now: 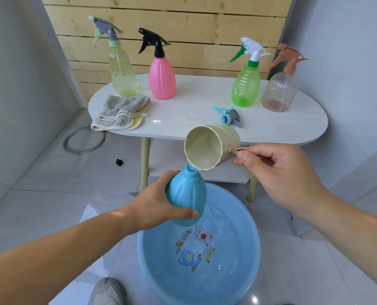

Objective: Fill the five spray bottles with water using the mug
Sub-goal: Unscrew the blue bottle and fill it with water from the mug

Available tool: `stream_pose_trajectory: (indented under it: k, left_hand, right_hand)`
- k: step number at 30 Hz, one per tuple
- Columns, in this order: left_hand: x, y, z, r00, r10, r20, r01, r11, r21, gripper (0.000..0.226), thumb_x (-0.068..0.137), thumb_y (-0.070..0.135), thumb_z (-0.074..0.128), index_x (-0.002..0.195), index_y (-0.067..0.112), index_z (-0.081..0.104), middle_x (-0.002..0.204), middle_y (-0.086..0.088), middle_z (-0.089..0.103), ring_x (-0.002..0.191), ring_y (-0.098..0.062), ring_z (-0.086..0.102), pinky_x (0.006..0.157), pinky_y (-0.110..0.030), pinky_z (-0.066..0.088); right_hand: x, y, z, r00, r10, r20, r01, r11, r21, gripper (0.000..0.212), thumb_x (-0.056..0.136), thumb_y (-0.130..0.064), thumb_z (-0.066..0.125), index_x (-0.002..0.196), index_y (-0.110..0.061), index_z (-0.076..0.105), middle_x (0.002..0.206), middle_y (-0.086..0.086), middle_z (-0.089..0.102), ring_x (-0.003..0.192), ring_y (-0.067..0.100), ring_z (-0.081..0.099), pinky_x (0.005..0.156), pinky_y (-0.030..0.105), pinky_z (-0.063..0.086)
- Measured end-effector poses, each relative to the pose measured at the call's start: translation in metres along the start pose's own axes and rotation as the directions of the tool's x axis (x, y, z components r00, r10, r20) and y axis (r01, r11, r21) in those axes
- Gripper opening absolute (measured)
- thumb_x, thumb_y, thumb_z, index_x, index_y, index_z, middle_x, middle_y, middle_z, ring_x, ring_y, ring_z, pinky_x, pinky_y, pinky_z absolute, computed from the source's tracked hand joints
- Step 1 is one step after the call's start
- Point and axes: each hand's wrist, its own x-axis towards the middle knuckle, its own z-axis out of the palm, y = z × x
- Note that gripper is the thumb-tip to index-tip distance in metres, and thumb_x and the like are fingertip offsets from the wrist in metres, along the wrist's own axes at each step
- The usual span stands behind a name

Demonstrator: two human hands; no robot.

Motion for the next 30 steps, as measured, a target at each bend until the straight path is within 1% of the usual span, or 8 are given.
stream_pose_trajectory:
  k: [6, 10, 13, 15, 19, 22, 25, 30]
  left_hand:
    - [0.0, 0.0, 0.0, 1.0, 0.001, 0.003, -0.001, 1.0, -0.016, 0.078, 0.066, 0.027, 0.099, 0.129, 0.039, 0.055, 0.112, 0.01, 0.072, 0.103, -0.011, 0.073, 0.089, -0.04, 0.064]
    - [0.0, 0.0, -0.001, 1.0, 0.01, -0.008, -0.01, 1.0, -0.019, 0.078, 0.065, 0.028, 0.099, 0.129, 0.04, 0.055, 0.111, 0.011, 0.072, 0.103, -0.01, 0.072, 0.09, -0.04, 0.063]
    - [0.0, -0.001, -0.001, 1.0, 0.015, -0.008, -0.016, 0.999, -0.028, 0.079, 0.063, 0.03, 0.098, 0.129, 0.038, 0.056, 0.111, 0.011, 0.072, 0.104, -0.01, 0.072, 0.091, -0.04, 0.063]
    - [0.0, -0.001, -0.002, 1.0, 0.01, -0.005, -0.01, 1.0, -0.027, 0.079, 0.065, 0.026, 0.099, 0.13, 0.038, 0.056, 0.112, 0.01, 0.071, 0.105, -0.01, 0.072, 0.09, -0.04, 0.063]
    - [0.0, -0.004, -0.002, 1.0, 0.006, -0.004, -0.006, 1.0, -0.028, 0.082, 0.063, 0.03, 0.099, 0.131, 0.04, 0.055, 0.113, 0.01, 0.071, 0.105, -0.01, 0.072, 0.089, -0.041, 0.064]
    - [0.002, -0.005, -0.001, 1.0, 0.002, -0.002, -0.002, 1.0, -0.027, 0.082, 0.062, 0.033, 0.099, 0.13, 0.042, 0.055, 0.112, 0.012, 0.072, 0.104, -0.01, 0.072, 0.089, -0.041, 0.064]
    - [0.003, -0.005, -0.001, 1.0, 0.002, 0.004, -0.002, 0.999, -0.032, 0.08, 0.062, 0.032, 0.099, 0.128, 0.042, 0.056, 0.112, 0.011, 0.072, 0.104, -0.01, 0.073, 0.088, -0.041, 0.064]
    - [0.004, -0.006, 0.001, 1.0, 0.003, 0.0, -0.003, 1.0, -0.02, 0.082, 0.059, 0.036, 0.099, 0.128, 0.043, 0.056, 0.111, 0.013, 0.071, 0.104, -0.01, 0.072, 0.088, -0.041, 0.064]
  right_hand:
    - [0.002, 0.006, 0.001, 1.0, 0.01, 0.02, -0.01, 1.0, 0.028, 0.019, 0.093, -0.022, 0.065, 0.078, -0.021, 0.077, 0.064, -0.026, 0.069, 0.066, -0.008, 0.063, 0.064, 0.005, 0.041]
    - [0.009, 0.021, 0.001, 0.978, 0.204, 0.052, -0.211, 0.939, 0.273, 0.03, 0.094, -0.027, 0.063, 0.072, -0.014, 0.078, 0.083, 0.0, 0.078, 0.094, 0.014, 0.072, 0.1, 0.032, 0.05]
    - [0.008, 0.044, 0.006, 0.937, 0.337, 0.093, -0.349, 0.887, 0.301, 0.032, 0.095, -0.026, 0.063, 0.069, -0.014, 0.079, 0.085, 0.006, 0.077, 0.097, 0.024, 0.072, 0.102, 0.041, 0.051]
    - [0.004, 0.062, 0.012, 0.928, 0.362, 0.089, -0.373, 0.909, 0.184, 0.032, 0.094, -0.028, 0.064, 0.069, -0.014, 0.078, 0.081, 0.004, 0.077, 0.09, 0.024, 0.073, 0.098, 0.037, 0.052]
    - [-0.004, 0.086, 0.02, 0.915, 0.389, 0.107, -0.373, 0.917, -0.142, 0.032, 0.094, -0.031, 0.063, 0.07, -0.015, 0.076, 0.041, -0.011, 0.051, 0.044, 0.006, 0.045, 0.055, 0.026, 0.034]
    - [-0.006, 0.099, 0.019, 0.941, 0.32, 0.11, -0.274, 0.912, -0.304, 0.034, 0.092, -0.036, 0.064, 0.073, -0.01, 0.074, 0.055, -0.004, 0.061, 0.053, 0.003, 0.049, 0.06, 0.028, 0.04]
    - [-0.008, 0.106, 0.015, 0.977, 0.103, 0.189, -0.014, 0.906, -0.423, 0.022, 0.091, -0.027, 0.068, 0.075, -0.014, 0.075, 0.076, -0.007, 0.071, 0.082, 0.008, 0.062, 0.078, 0.026, 0.046]
    - [-0.001, 0.111, 0.008, 0.94, -0.214, 0.267, 0.322, 0.817, -0.479, 0.031, 0.09, -0.036, 0.056, 0.071, -0.014, 0.068, 0.076, -0.008, 0.068, 0.091, 0.018, 0.059, 0.093, 0.027, 0.043]
